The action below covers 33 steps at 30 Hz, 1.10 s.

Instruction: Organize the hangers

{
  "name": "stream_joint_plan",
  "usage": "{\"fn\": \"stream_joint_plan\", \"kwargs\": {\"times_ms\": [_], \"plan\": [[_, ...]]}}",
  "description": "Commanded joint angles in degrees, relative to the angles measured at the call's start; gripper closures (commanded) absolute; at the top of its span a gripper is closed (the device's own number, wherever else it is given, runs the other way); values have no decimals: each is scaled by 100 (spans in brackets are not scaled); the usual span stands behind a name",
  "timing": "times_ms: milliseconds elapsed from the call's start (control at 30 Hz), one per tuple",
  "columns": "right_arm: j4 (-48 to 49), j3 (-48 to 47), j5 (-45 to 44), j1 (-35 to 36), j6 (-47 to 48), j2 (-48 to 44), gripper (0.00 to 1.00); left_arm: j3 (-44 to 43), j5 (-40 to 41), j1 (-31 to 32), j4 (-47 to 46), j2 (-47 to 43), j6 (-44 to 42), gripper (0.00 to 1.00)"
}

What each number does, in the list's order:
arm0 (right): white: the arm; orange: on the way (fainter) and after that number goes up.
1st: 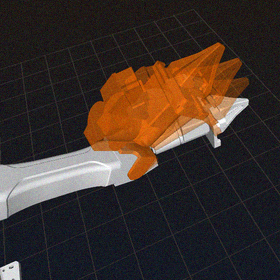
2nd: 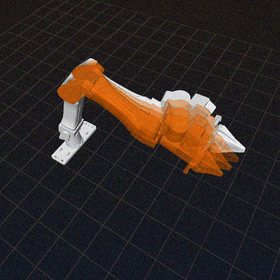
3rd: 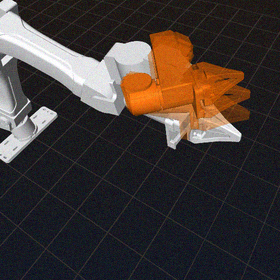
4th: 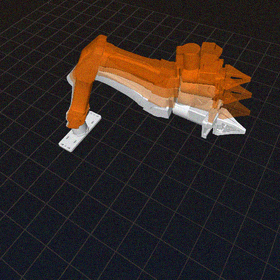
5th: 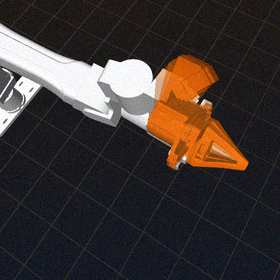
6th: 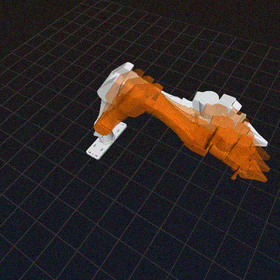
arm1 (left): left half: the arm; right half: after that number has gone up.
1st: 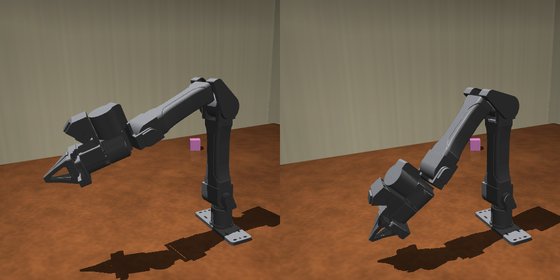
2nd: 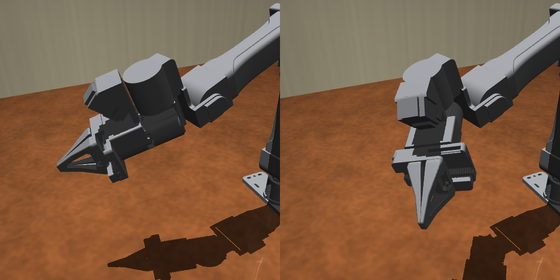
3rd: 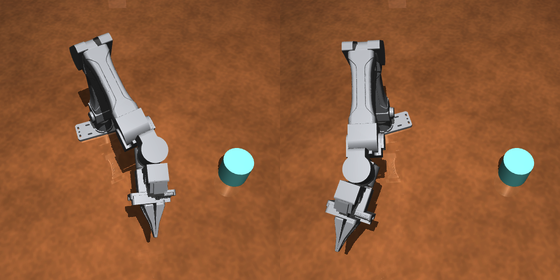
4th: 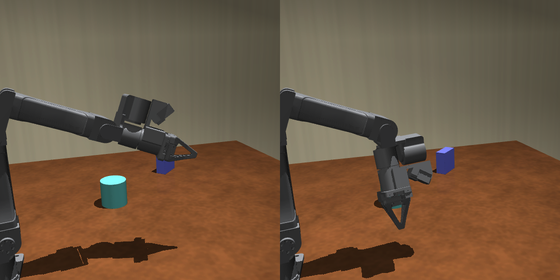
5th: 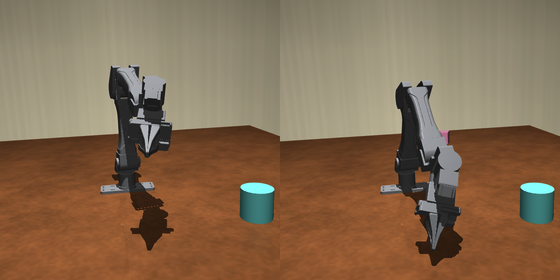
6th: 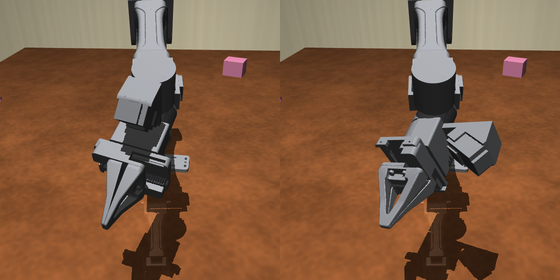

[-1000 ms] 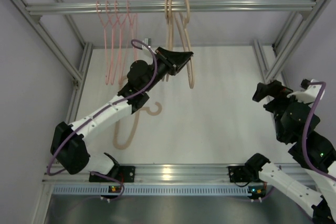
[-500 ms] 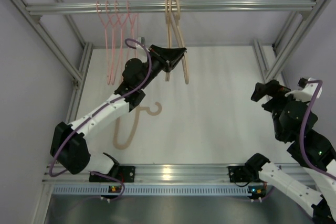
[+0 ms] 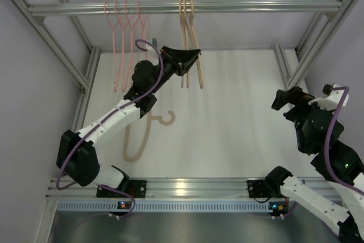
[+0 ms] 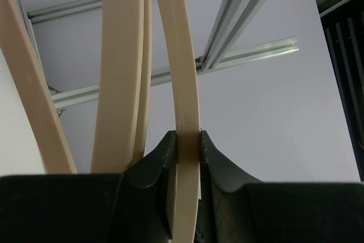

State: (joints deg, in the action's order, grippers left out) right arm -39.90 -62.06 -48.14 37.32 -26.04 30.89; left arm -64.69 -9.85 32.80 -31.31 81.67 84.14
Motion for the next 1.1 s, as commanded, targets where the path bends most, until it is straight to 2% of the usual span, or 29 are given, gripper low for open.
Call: {"fn": "stream_joint_plan", "kwargs": {"times_ms": [0, 433, 467, 567, 733, 900, 1067], "plan": [[-18, -271, 6, -85, 11, 57, 0, -150, -70, -71, -262, 7, 120, 100], [-27, -236, 33, -85, -24, 31, 1, -123, -61, -98, 2, -46, 252, 100], [-18, -227, 41, -85, -32, 31, 1, -123, -61, -89, 11, -46, 243, 98], [-18, -236, 41, -85, -41, 22, 1, -115, -88, -98, 81, -107, 191, 83], [-27, -236, 50, -85, -50, 31, 0, -97, -131, -80, 239, -257, -38, 63], [-18, -219, 59, -85, -59, 4, 1, -158, -202, -89, 459, -406, -266, 53], [-18, -236, 59, -85, -50, 4, 1, -185, -334, -54, 634, -546, -494, 48]]}}
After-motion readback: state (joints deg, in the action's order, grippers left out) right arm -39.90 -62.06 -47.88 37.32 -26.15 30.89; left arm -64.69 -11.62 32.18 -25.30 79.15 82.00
